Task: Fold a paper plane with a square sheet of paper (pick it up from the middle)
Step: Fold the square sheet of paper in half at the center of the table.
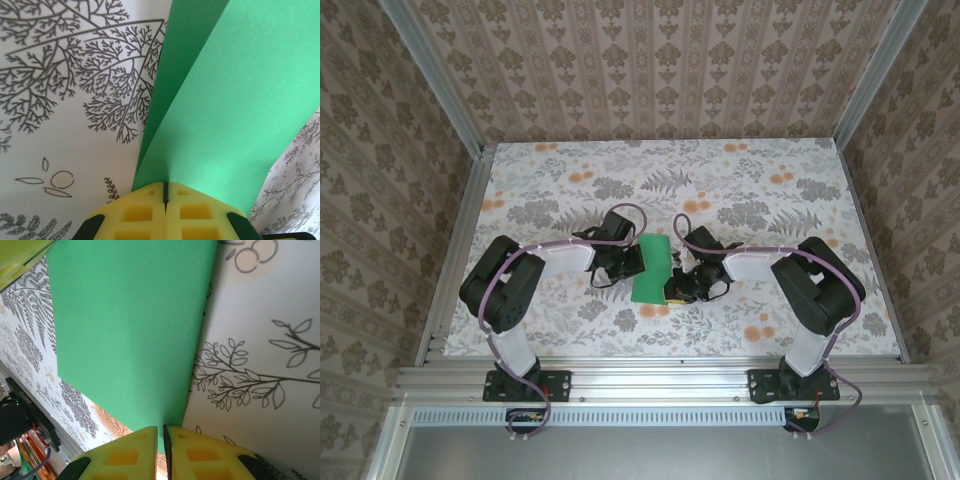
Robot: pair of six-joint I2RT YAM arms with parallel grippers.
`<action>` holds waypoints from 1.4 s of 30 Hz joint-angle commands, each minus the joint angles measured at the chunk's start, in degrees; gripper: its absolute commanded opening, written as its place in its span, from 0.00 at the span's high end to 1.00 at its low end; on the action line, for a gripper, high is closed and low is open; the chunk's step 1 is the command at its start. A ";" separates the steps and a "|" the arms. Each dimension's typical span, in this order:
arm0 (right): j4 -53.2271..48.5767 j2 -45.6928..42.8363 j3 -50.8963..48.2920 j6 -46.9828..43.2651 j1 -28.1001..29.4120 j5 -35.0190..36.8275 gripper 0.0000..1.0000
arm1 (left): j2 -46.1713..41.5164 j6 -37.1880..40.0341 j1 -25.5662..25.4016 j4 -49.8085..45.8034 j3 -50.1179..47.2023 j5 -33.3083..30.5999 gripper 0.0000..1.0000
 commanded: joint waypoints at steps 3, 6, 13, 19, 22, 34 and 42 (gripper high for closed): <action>-5.99 -0.27 -0.59 -1.18 0.44 2.17 0.85 | 2.03 0.51 -0.06 -8.32 -2.38 -4.28 0.99; -6.94 -3.05 3.15 -1.31 0.00 3.80 0.84 | 1.83 0.89 -0.06 -8.37 -2.03 -3.62 0.99; -1.77 1.37 12.94 0.47 -2.82 7.38 0.84 | 1.58 1.83 0.11 -9.80 -1.38 -2.53 0.99; 2.55 8.54 16.89 1.03 -3.71 4.90 0.84 | 2.05 0.16 -0.06 -7.81 -3.57 -1.88 0.99; 3.08 10.92 18.53 0.67 -4.38 4.25 0.84 | 2.13 0.14 -0.19 -8.25 -3.42 -1.97 0.99; 8.58 13.12 14.44 2.06 -8.41 1.95 0.85 | -0.14 1.30 -0.67 -12.26 -2.19 -4.39 0.99; 10.44 14.96 20.17 4.31 -8.63 -0.28 0.84 | 0.59 0.88 -1.65 -11.93 -1.57 -4.71 0.99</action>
